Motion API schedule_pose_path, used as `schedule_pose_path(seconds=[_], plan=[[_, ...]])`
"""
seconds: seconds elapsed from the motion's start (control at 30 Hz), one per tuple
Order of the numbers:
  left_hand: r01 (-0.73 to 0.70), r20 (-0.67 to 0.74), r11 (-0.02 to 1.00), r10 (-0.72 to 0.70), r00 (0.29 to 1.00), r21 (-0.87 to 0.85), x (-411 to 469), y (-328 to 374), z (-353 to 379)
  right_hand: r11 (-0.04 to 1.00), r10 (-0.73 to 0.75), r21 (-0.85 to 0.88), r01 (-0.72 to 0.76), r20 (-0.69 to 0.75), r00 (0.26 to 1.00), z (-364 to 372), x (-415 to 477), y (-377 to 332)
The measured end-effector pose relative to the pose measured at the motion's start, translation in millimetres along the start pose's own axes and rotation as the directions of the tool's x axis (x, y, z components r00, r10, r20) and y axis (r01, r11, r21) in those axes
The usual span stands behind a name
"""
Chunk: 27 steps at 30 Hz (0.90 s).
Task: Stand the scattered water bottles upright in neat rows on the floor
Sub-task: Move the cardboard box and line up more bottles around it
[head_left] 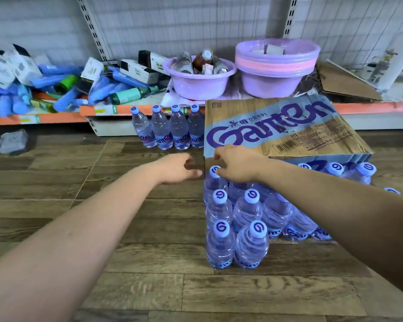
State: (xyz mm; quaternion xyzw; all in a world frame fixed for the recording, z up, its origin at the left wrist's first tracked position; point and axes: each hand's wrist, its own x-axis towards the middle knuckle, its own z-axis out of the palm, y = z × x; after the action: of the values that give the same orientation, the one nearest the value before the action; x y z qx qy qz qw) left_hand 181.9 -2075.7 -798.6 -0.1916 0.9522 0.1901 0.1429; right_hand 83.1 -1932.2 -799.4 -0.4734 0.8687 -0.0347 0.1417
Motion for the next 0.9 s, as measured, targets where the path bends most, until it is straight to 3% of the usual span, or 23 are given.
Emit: schedule_pose_path(seconds=[0.2, 0.37, 0.6, 0.9], plan=[[0.042, -0.146, 0.998, -0.036, 0.989, 0.039, 35, -46, -7, 0.996, -0.036, -0.083, 0.037, 0.012, 0.999, 6, 67, -15], [0.100, -0.227, 0.992, -0.079, 0.971, 0.081, 67, -75, -13, 0.992, -0.050, -0.120, 0.041, -0.068, 0.996, 9, 121, -23], [0.123, -0.266, 0.989, -0.096, 0.959, 0.087, 110, -108, -23, 0.997, -0.003, -0.077, -0.010, -0.169, 0.986, 14, 190, -19], [0.096, -0.250, 0.993, -0.078, 0.965, 0.062, 141, -130, -14, 0.986, 0.007, -0.158, -0.046, -0.238, 0.971, 25, 249, -1]])
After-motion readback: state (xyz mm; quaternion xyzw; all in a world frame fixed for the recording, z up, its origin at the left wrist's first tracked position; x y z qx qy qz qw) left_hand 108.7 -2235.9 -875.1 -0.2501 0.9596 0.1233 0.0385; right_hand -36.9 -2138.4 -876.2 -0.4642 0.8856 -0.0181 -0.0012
